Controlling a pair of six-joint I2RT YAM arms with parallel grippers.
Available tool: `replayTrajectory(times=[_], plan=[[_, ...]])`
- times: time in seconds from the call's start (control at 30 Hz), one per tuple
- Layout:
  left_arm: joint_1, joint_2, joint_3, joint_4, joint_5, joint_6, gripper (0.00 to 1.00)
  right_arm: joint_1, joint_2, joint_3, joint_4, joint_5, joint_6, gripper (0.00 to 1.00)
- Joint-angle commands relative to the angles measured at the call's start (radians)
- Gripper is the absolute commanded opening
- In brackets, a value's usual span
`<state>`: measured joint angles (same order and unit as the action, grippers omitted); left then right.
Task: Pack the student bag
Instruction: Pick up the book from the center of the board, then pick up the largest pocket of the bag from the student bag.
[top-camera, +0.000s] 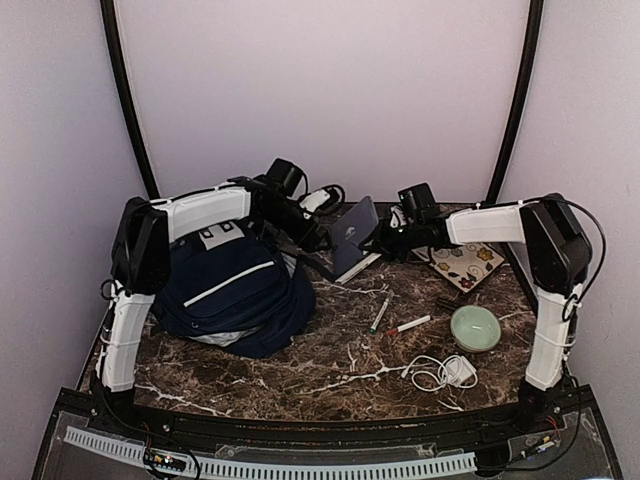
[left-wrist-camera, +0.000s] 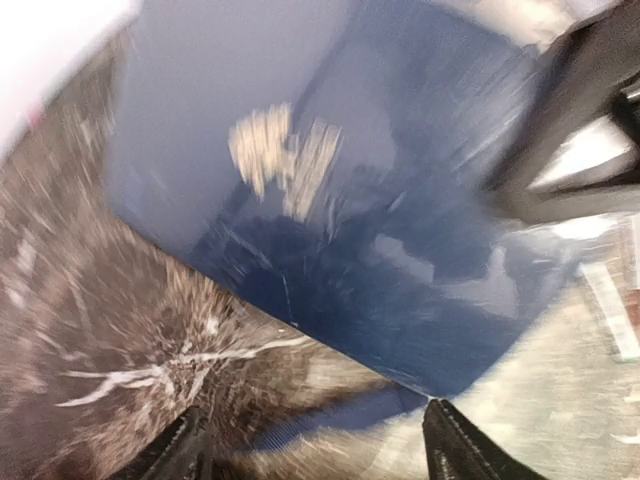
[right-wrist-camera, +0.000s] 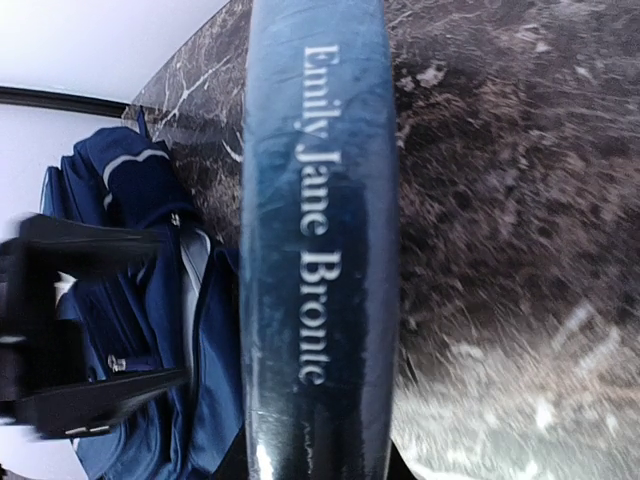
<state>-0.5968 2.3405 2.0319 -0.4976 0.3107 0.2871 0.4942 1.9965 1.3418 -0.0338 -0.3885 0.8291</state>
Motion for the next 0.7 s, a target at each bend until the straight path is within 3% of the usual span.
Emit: replayTrajectory(times=[0.0, 0.13, 0.27, 0.33, 0.4, 0.47, 0.53, 0.67], plan=[[-0.013, -0.283, -0.032, -0.104, 0.023, -0.013, 0.84, -0.034, -0.187, -0.024, 0.024, -0.033, -0.108, 0.00], [-0.078, -0.495, -0.200, -0.207, -0.099, 0.001, 0.86, -0.051, -0.311, -0.038, -0.039, -0.051, -0.177, 0.00], [-0.210, -0.656, -0.388, -0.339, -0.243, 0.008, 0.81, -0.057, -0.423, -0.034, -0.132, -0.065, -0.233, 0.00], [-0.248, -0.710, -0.487, -0.399, -0.271, -0.039, 0.70, -0.059, -0.476, -0.036, -0.171, -0.059, -0.252, 0.00], [-0.260, -0.762, -0.583, -0.446, -0.278, -0.096, 0.52, -0.059, -0.522, -0.051, -0.186, -0.058, -0.258, 0.00], [-0.262, -0.804, -0.672, -0.454, -0.292, -0.138, 0.45, -0.059, -0.559, -0.074, -0.188, -0.064, -0.257, 0.00], [-0.266, -0.831, -0.732, -0.442, -0.285, -0.162, 0.47, -0.059, -0.586, -0.096, -0.190, -0.061, -0.255, 0.00], [-0.300, -0.831, -0.797, -0.429, -0.283, -0.169, 0.66, -0.059, -0.620, -0.136, -0.197, -0.039, -0.254, 0.00]])
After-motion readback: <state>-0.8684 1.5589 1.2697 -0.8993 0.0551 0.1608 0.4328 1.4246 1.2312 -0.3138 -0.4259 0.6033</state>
